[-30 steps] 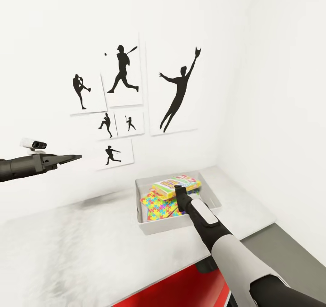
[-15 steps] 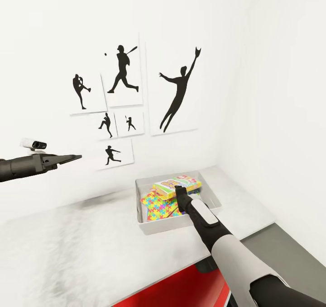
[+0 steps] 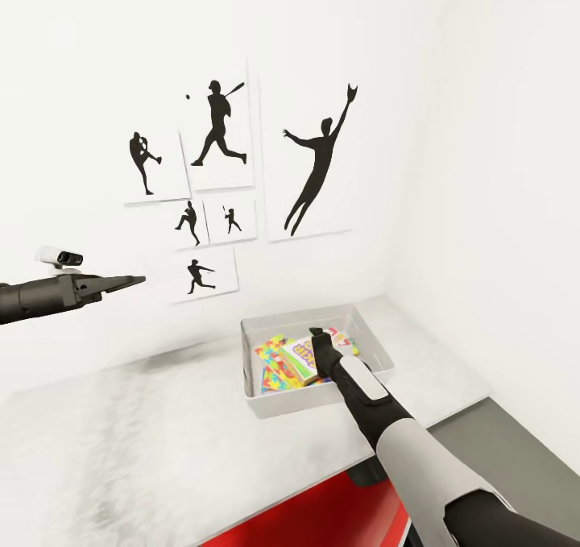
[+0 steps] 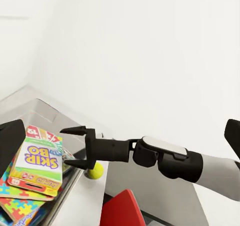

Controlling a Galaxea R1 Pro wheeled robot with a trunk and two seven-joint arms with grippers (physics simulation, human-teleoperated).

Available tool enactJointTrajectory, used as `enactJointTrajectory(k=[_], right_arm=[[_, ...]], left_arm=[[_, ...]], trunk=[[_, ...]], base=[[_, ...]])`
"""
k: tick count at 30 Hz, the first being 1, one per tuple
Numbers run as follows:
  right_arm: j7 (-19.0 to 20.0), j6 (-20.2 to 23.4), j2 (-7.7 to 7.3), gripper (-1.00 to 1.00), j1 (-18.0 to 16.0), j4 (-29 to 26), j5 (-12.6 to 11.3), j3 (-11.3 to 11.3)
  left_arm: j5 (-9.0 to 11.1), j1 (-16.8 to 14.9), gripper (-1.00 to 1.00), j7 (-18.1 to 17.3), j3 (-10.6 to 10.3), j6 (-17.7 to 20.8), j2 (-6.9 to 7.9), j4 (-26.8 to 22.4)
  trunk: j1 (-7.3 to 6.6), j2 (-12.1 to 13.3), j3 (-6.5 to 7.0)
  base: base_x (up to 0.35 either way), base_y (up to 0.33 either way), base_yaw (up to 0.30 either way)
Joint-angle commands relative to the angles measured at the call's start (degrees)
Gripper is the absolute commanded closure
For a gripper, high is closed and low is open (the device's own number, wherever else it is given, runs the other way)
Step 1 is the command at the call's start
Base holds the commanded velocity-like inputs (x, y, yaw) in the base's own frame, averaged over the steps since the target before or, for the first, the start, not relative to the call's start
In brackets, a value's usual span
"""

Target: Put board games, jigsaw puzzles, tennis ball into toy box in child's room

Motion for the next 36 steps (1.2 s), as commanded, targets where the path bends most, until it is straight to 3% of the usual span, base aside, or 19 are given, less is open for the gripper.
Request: enactJointTrajectory(k=[1, 9, 12, 16, 17, 20, 24, 29, 36], right_arm=[[-0.3, 0.0, 0.0, -1.0, -0.1, -0.1, -0.1, 0.1], [-0.4, 0.3, 0.0, -1.0, -0.1, -0.5, -0.1, 0.1], [-0.4, 1.4, 0.0, -1.0, -0.1, -0.8, -0.1, 1.4], [-0.4, 2.2, 0.0, -1.0, -0.3, -3.3, 0.0, 7.5], [-0.5, 2.3, 0.0, -1.0, -0.3, -5.4, -0.1, 9.8], [-0.8, 2.3, 0.0, -1.0, -0.2, -10.8, -0.1, 13.8], [-1.1, 2.5, 0.0, -1.0, -0.1, -15.4, -0.1, 15.5], [-1.2, 2.5, 0.0, -1.0, -0.1, -18.3, -0.2, 16.0], [-1.2, 3.4, 0.0, -1.0, -0.1, -19.3, -0.6, 16.1]], left_arm=[[0.0, 0.0, -1.0, -0.2, 0.0, 0.6, 0.04, 0.0], [0.1, 0.3, -1.0, -0.2, 0.1, 0.6, 0.04, 0.0], [0.1, 0.3, -1.0, -0.2, 0.2, 0.6, 0.06, 0.0], [0.1, 0.4, -1.0, -0.2, 1.2, 0.6, 0.03, 0.0], [0.1, 0.4, -1.0, -0.2, 1.5, 0.6, 0.03, 0.0], [0.2, 0.6, -1.0, -0.2, 1.8, 0.6, 0.03, 0.0], [0.2, 0.7, -1.0, -0.2, 2.0, 0.6, 0.04, -0.1], [0.2, 0.7, -1.0, -0.2, 2.0, 0.6, 0.0, -0.2], [0.2, 0.7, -1.0, -0.2, 2.0, 0.6, 0.0, -0.2]], trunk=[[0.04, -0.1, -0.13], [0.04, -0.1, -0.13], [0.04, -0.1, -0.13], [0.04, -0.1, -0.13], [0.04, -0.1, -0.13], [0.04, -0.1, -0.13], [0.04, -0.1, -0.13], [0.04, -0.1, -0.13], [0.04, -0.1, -0.13]], base=[[0.0, 0.0, 0.0], [0.0, 0.0, 0.0], [0.0, 0.0, 0.0], [0.0, 0.0, 0.0], [0.0, 0.0, 0.0], [0.0, 0.0, 0.0], [0.0, 0.0, 0.0], [0.0, 0.0, 0.0], [0.0, 0.0, 0.0]])
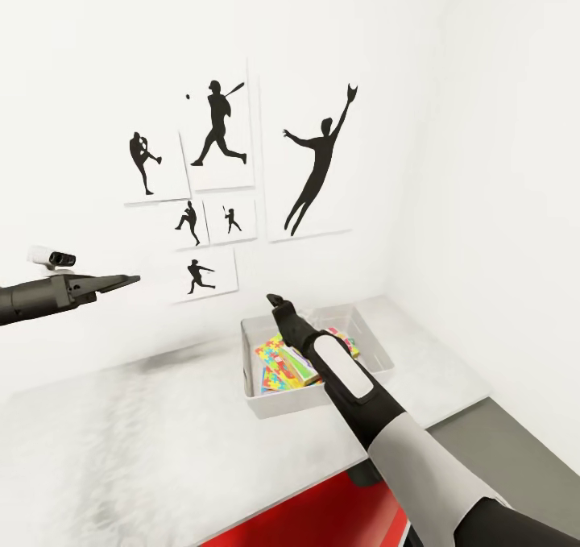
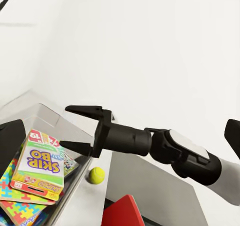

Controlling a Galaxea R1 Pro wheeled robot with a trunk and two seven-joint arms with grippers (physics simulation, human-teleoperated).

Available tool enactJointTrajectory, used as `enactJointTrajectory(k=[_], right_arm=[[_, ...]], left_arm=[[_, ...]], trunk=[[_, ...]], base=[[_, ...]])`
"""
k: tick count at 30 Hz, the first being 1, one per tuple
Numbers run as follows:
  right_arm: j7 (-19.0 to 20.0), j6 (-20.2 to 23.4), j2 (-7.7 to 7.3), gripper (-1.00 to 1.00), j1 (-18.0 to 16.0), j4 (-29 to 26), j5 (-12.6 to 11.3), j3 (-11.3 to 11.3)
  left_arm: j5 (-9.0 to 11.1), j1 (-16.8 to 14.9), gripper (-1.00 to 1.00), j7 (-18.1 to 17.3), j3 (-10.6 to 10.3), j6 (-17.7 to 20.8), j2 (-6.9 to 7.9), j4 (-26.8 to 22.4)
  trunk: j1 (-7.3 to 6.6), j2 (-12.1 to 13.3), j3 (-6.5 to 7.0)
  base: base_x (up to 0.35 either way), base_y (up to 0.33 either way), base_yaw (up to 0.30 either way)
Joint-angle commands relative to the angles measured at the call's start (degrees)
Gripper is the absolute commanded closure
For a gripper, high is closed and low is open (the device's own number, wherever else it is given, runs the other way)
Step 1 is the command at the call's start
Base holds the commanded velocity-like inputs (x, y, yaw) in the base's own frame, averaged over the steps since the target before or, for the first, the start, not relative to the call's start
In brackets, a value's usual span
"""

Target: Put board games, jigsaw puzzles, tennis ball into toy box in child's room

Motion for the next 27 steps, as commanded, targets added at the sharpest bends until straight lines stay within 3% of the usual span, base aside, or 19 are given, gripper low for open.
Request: enactJointTrajectory(k=[1, 5, 7, 8, 27], right_arm=[[-0.4, 1.6, 0.0, -1.0, 0.0, -0.2, -0.3, -0.1], [-0.3, 5.2, 0.0, -1.0, 0.1, -0.2, -0.5, -0.4], [-0.1, 10.6, 0.0, -1.0, 0.4, -0.3, -0.8, -0.6], [0.0, 11.3, 0.0, -1.0, 0.5, -0.3, -1.0, -0.8], [0.1, 11.9, -0.98, -1.0, 0.8, -2.1, -1.4, -0.6]], left_arm=[[0.0, -0.1, -1.0, -0.2, 0.0, 0.6, 0.02, 0.0], [0.0, -0.1, -1.0, -0.2, 0.0, 0.6, 0.02, 0.0], [0.1, 0.1, -1.0, -0.2, 0.0, 0.6, 0.03, 0.0], [0.1, 0.1, -1.0, -0.2, 0.0, 0.6, 0.02, 0.0], [0.0, 0.2, -1.0, -0.2, 0.3, 0.6, 0.07, -0.1]], trunk=[[0.04, -0.1, -0.13], [0.04, -0.1, -0.13], [0.04, -0.1, -0.13], [0.04, -0.1, -0.13], [0.04, -0.1, -0.13]], base=[[0.0, 0.0, 0.0], [-0.003, 0.0, 0.0], [-0.116, 0.017, 0.0], [-0.205, 0.045, 0.0], [-0.126, 0.033, 0.0]])
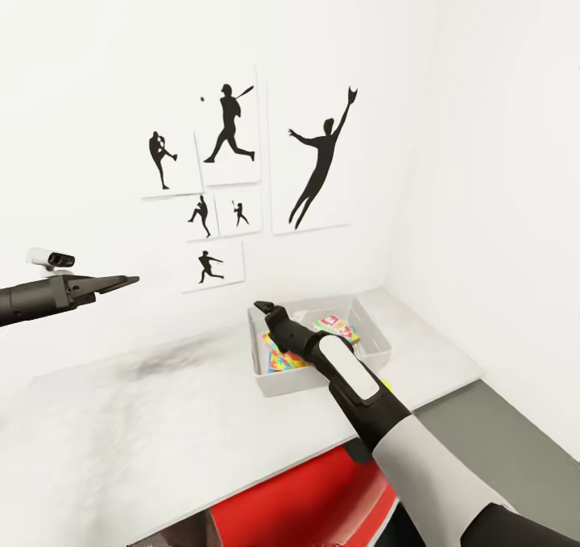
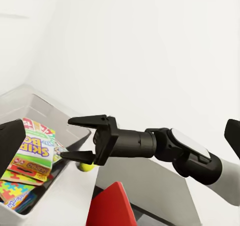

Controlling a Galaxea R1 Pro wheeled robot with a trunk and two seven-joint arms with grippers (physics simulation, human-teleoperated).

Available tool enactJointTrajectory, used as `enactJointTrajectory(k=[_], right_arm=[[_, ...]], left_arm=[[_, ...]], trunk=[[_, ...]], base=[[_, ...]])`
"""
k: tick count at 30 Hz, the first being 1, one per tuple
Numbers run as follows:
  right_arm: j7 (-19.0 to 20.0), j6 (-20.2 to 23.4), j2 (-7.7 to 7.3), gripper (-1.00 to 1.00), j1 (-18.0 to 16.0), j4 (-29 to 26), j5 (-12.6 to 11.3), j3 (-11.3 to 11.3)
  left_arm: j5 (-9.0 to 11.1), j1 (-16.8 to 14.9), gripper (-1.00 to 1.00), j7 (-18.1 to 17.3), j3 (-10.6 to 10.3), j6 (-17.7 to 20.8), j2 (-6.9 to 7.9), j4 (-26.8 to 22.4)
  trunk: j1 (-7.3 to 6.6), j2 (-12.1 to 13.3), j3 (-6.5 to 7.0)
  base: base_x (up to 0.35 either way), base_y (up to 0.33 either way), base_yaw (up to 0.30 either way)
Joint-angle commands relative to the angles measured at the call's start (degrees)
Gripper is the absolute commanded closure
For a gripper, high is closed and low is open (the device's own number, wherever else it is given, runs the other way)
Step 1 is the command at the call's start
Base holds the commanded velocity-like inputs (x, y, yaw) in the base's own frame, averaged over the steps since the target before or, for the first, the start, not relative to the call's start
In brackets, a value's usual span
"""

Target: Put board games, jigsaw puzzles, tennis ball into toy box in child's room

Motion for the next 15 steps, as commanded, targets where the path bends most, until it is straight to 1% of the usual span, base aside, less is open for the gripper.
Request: enactJointTrajectory(k=[1, 5, 7, 11, 13, 14, 15], right_arm=[[-0.4, 0.0, -0.01, -1.0, -0.1, -0.3, -0.4, 0.1], [-0.3, 3.8, 0.04, -1.0, 0.0, -0.9, -0.4, 0.2], [-0.3, 4.4, 0.07, -1.0, 0.0, -1.0, -0.4, 0.2], [-0.3, 5.1, 0.21, -1.0, 0.0, -1.1, -0.4, 0.4], [-0.3, 5.2, 0.22, -1.0, 0.0, -1.1, -0.4, 1.6], [-0.3, 5.3, 0.2, -1.0, 0.0, -1.2, -0.4, 2.9], [-0.3, 5.3, 0.18, -1.0, 0.0, -1.2, -0.4, 3.7]], left_arm=[[0.0, -0.1, -1.0, -0.2, 0.0, 0.6, 0.01, 0.0], [0.0, -0.1, -1.0, -0.2, 0.1, 0.6, -0.02, 0.0], [0.0, -0.1, -1.0, -0.2, 0.1, 0.7, -0.03, 0.0], [-0.1, 0.0, -1.0, -0.2, 0.1, 0.6, -0.04, 0.0], [-0.1, 0.0, -1.0, -0.2, 0.1, 0.6, -0.04, 0.0], [-0.1, 0.0, -1.0, -0.2, 0.1, 0.6, -0.04, 0.0], [0.0, 0.0, -1.0, -0.2, 0.1, 0.6, -0.02, 0.0]], trunk=[[0.03, -0.1, -0.14], [0.03, -0.1, -0.14], [0.03, -0.1, -0.14], [0.03, -0.1, -0.14], [0.03, -0.1, -0.14], [0.03, -0.1, -0.14], [0.03, -0.1, -0.14]], base=[[-0.114, 0.037, 0.0], [-0.184, 0.094, 0.0], [-0.178, 0.107, 0.0], [-0.078, 0.047, 0.0], [-0.035, 0.019, 0.0], [-0.077, 0.026, 0.0], [-0.107, 0.041, 0.0]])
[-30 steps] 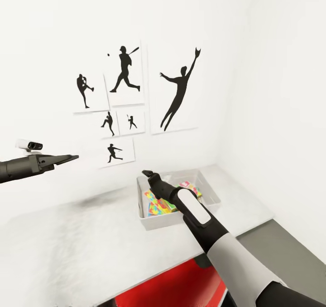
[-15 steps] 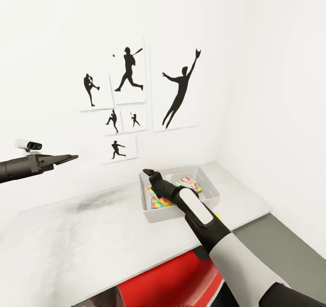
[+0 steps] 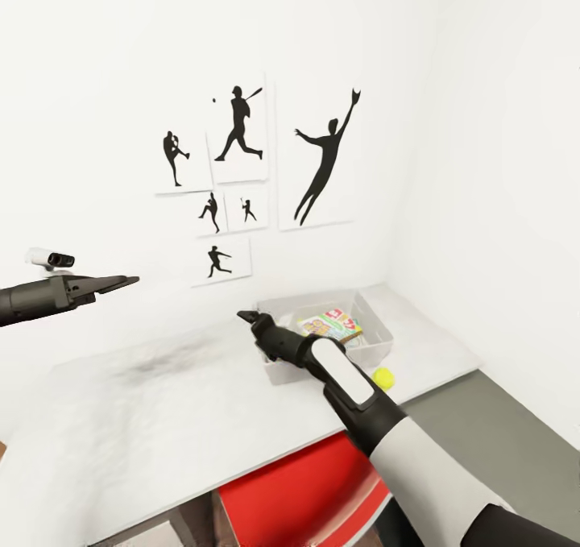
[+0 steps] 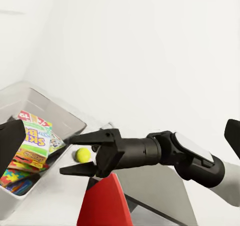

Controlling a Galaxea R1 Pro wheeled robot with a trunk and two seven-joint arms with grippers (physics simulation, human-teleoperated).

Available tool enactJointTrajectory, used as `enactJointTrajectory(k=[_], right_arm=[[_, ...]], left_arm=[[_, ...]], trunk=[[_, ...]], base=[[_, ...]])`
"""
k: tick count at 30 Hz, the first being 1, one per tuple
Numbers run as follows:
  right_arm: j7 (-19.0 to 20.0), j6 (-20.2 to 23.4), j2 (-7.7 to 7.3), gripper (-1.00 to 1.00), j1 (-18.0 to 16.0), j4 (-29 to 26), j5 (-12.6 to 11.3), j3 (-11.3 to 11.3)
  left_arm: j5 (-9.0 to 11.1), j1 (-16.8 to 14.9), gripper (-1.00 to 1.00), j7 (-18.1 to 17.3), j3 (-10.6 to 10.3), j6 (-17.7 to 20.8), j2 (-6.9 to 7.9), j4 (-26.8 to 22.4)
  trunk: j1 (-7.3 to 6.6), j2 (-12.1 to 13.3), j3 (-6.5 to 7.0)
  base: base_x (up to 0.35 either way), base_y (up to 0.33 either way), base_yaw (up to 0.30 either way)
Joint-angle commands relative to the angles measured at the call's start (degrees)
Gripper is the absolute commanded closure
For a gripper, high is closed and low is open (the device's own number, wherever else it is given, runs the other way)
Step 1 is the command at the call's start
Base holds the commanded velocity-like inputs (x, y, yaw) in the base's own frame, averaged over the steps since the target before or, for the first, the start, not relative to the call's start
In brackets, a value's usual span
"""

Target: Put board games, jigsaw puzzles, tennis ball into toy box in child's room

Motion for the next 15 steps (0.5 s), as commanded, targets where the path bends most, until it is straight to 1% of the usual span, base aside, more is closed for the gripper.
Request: enactJointTrajectory(k=[1, 2, 4, 9, 12, 14, 15], right_arm=[[-0.4, 0.0, -0.01, -1.0, -0.1, -0.1, -0.4, 0.8], [-0.4, 0.0, -0.03, -1.0, -0.1, -0.1, -0.4, 2.1], [-0.4, 0.0, -0.04, -1.0, -0.1, -0.5, -0.5, 3.5], [-0.4, 0.1, -0.11, -1.0, 0.0, -1.1, -0.5, 4.3], [-0.5, 0.6, 0.06, -1.0, 1.5, -1.3, -0.6, 4.8], [-0.7, 2.7, 0.21, -1.0, 3.3, -1.3, -0.6, 4.9], [-0.7, 4.5, 0.27, -1.0, 4.2, -1.3, -0.5, 4.9]], left_arm=[[0.0, -0.1, -1.0, -0.2, 0.0, 0.6, 0.02, 0.0], [0.0, 0.0, -1.0, -0.2, 0.0, 0.6, 0.03, 0.0], [0.0, 0.0, -1.0, -0.2, 0.0, 0.6, 0.03, 0.0], [-0.1, 0.0, -1.0, -0.2, 0.1, 0.6, 0.05, 0.0], [-0.1, 0.0, -1.0, -0.2, 0.1, 0.6, 0.03, 0.0], [-0.1, 0.0, -1.0, -0.2, 0.1, 0.6, 0.04, 0.0], [-0.1, 0.0, -1.0, -0.2, 0.1, 0.6, 0.03, 0.0]], trunk=[[0.03, -0.1, -0.14], [0.03, -0.1, -0.14], [0.03, -0.1, -0.14], [0.03, -0.1, -0.14], [0.03, -0.1, -0.14], [0.03, -0.1, -0.14], [0.03, -0.1, -0.14]], base=[[-0.135, 0.058, 0.0], [-0.17, 0.083, 0.0], [-0.135, 0.069, 0.0], [-0.063, 0.032, 0.0], [-0.023, 0.012, 0.0], [-0.011, 0.005, 0.0], [-0.006, 0.003, 0.0]])
